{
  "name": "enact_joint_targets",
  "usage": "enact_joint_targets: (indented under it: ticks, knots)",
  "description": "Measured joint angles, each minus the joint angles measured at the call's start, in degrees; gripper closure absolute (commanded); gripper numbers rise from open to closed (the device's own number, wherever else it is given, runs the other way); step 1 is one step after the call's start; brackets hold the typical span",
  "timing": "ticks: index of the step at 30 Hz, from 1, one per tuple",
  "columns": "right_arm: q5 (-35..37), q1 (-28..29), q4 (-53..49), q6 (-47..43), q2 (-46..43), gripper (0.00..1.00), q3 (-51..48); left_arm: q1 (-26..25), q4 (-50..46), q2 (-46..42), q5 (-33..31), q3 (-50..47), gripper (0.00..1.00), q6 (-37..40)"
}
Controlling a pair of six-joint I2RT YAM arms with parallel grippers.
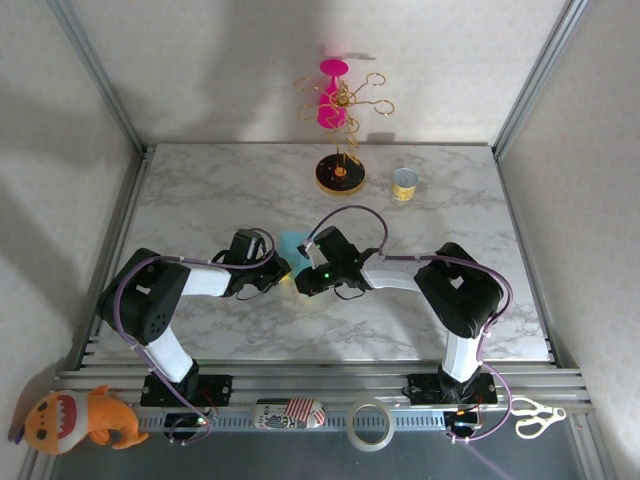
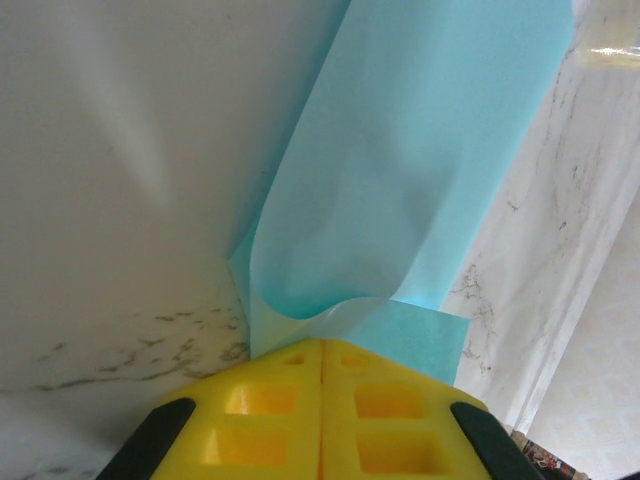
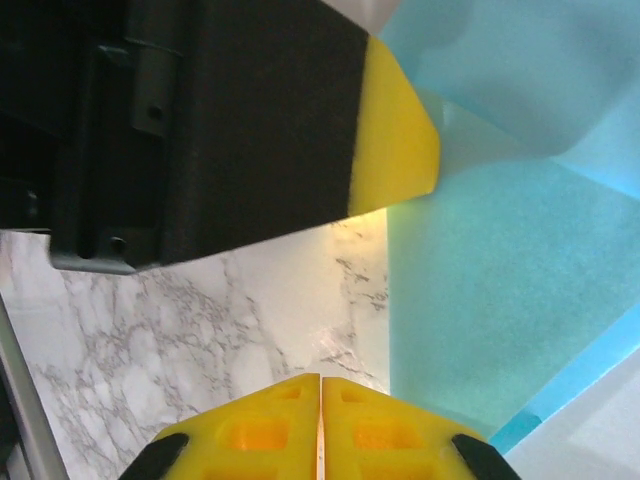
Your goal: Fold a paper plane with a square sheet of paper (pick it up from the middle)
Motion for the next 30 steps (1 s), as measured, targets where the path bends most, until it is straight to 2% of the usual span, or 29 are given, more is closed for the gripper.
enact_joint_targets:
  ticks: [30]
  knots:
    - [1.38, 0.0, -0.92, 0.13, 2.16, 0.89, 0.22, 0.0, -0.35, 0.04, 0.68, 1.11, 0.89, 0.02]
